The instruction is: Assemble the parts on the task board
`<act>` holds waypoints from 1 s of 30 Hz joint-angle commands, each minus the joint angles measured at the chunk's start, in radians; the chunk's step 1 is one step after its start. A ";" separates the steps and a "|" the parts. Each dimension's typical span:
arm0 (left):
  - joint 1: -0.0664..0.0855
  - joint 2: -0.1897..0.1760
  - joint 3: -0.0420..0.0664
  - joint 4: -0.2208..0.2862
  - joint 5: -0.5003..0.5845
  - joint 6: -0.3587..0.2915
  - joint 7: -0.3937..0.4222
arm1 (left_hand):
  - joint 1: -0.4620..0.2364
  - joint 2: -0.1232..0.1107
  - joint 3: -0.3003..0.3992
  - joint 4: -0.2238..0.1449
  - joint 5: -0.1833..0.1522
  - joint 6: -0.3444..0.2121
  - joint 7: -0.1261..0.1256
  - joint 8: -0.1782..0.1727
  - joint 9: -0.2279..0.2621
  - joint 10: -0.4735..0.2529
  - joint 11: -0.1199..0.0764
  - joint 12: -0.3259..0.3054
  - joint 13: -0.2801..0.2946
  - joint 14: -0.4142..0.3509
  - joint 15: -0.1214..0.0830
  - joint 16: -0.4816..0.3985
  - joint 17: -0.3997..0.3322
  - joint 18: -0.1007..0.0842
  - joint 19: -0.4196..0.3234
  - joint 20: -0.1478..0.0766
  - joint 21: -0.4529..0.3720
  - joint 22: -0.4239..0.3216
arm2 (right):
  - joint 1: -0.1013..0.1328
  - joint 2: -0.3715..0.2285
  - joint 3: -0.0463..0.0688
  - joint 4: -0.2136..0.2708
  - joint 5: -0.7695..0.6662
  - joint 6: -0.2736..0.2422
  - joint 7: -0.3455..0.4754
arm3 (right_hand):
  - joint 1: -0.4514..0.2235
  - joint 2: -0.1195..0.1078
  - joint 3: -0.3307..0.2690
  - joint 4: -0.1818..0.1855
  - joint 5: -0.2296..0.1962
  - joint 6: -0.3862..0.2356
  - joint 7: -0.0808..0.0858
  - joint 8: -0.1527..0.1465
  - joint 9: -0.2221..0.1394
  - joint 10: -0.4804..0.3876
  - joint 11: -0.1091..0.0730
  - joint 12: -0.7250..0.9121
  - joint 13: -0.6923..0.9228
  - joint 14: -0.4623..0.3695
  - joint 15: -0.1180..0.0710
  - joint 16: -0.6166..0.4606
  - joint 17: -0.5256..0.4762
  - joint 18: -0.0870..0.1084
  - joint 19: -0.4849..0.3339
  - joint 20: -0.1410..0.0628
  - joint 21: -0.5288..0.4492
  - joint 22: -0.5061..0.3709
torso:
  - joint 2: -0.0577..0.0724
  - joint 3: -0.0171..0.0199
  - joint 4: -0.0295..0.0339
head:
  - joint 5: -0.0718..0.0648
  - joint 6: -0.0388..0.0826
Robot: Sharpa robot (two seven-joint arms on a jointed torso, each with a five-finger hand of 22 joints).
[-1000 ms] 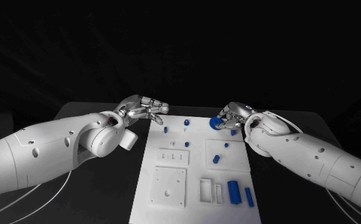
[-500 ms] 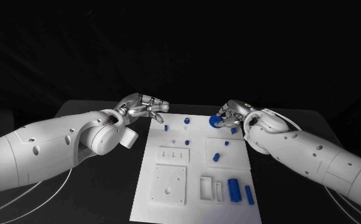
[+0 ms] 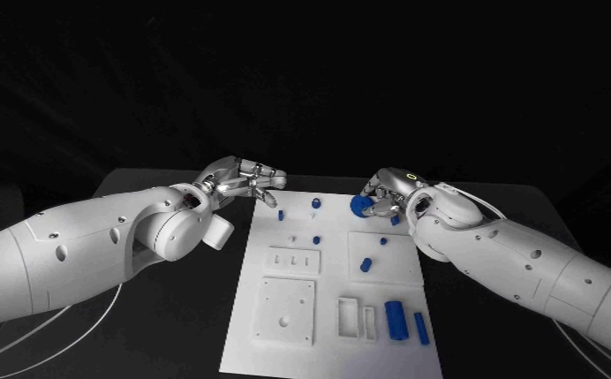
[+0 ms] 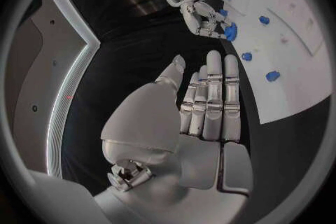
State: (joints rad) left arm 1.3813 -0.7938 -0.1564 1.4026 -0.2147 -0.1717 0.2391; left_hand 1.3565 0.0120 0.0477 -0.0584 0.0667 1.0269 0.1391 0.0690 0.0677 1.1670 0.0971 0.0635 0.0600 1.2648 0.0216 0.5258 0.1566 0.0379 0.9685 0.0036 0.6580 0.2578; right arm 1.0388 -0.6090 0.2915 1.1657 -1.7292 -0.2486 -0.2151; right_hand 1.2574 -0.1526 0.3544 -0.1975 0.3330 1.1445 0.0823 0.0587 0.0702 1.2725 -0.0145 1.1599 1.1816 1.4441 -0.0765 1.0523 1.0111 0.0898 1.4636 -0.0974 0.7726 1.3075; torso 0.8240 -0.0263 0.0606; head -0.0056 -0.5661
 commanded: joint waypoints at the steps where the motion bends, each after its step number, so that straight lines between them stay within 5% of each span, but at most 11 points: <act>1: 0.000 0.001 0.001 0.003 -0.003 0.014 0.005 | -0.001 0.000 -0.006 -0.001 0.002 -0.006 0.000 -0.004 -0.001 -0.007 0.002 -0.001 0.000 -0.002 0.004 -0.006 0.000 0.018 -0.006 0.004 0.004 -0.002 | -0.006 -0.001 -0.005 0.013 -0.102 -0.005 -0.038 | -0.009 0.000 0.012 -0.002 -0.006 0.012 -0.003 0.003 0.001 0.000 -0.004 0.003 0.001 0.001 -0.008 0.003 0.000 -0.006 0.043 -0.007 0.003 0.091 | -0.001 -0.0005 0.0004 | -0.002 0.002; 11: 0.000 -0.002 0.000 0.007 -0.005 0.011 0.004 | -0.003 0.000 -0.006 0.000 0.002 -0.007 0.000 -0.004 -0.001 -0.006 0.002 -0.001 0.000 -0.002 0.004 -0.006 0.000 0.018 -0.006 0.004 0.005 -0.002 | -0.007 -0.012 -0.015 0.071 -0.182 -0.047 -0.071 | -0.020 -0.013 0.019 0.012 -0.025 0.030 -0.008 0.004 0.002 0.005 -0.008 0.001 0.001 0.002 -0.011 0.001 0.001 -0.009 0.044 -0.010 0.008 0.091 | -0.001 0.0002 0.0000 | 0.001 0.007; 22: 0.000 -0.004 0.000 0.010 -0.005 0.011 0.004 | -0.003 0.000 -0.006 0.000 0.002 -0.007 0.000 -0.004 -0.001 -0.006 0.002 -0.001 0.000 -0.002 0.004 -0.006 0.000 0.018 -0.006 0.004 0.005 -0.002 | -0.007 -0.028 -0.016 0.209 -0.225 -0.095 -0.110 | -0.012 -0.027 0.006 0.041 -0.049 0.030 -0.010 0.004 0.002 0.008 -0.008 0.000 0.002 0.003 -0.011 0.001 0.002 -0.009 0.046 -0.011 0.011 0.092 | 0.000 -0.0008 -0.0006 | 0.005 0.013; 30: 0.000 0.000 0.000 0.012 -0.005 0.013 0.004 | -0.003 0.000 -0.006 0.000 0.002 -0.007 0.000 -0.004 -0.001 -0.006 0.002 -0.001 0.000 -0.002 0.004 -0.006 0.000 0.018 -0.006 0.004 0.005 -0.002 | -0.007 0.020 -0.018 0.224 -0.240 -0.095 -0.117 | -0.010 -0.027 0.008 0.045 -0.051 0.030 -0.009 0.004 0.001 0.008 -0.008 0.000 0.003 0.002 -0.011 0.000 0.002 -0.009 0.046 -0.011 0.012 0.093 | 0.001 -0.0029 0.0056 | 0.003 0.017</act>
State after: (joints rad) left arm 1.3811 -0.7965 -0.1564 1.4114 -0.2174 -0.1717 0.2381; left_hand 1.3565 0.0120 0.0477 -0.0584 0.0667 1.0270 0.1391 0.0690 0.0677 1.1665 0.0966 0.0635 0.0600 1.2648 0.0217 0.5258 0.1567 0.0379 0.9685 0.0036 0.6580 0.2570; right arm 1.0325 -0.5948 0.2741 1.3899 -1.9350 -0.3325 -0.3172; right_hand 1.2438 -0.1728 0.3618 -0.1586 0.2857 1.1712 0.0737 0.0567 0.0714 1.2764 -0.0178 1.1599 1.1835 1.4476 -0.0801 1.0523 1.0124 0.0899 1.4667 -0.1001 0.7815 1.3074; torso 0.8242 -0.0274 0.0625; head -0.0020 -0.5505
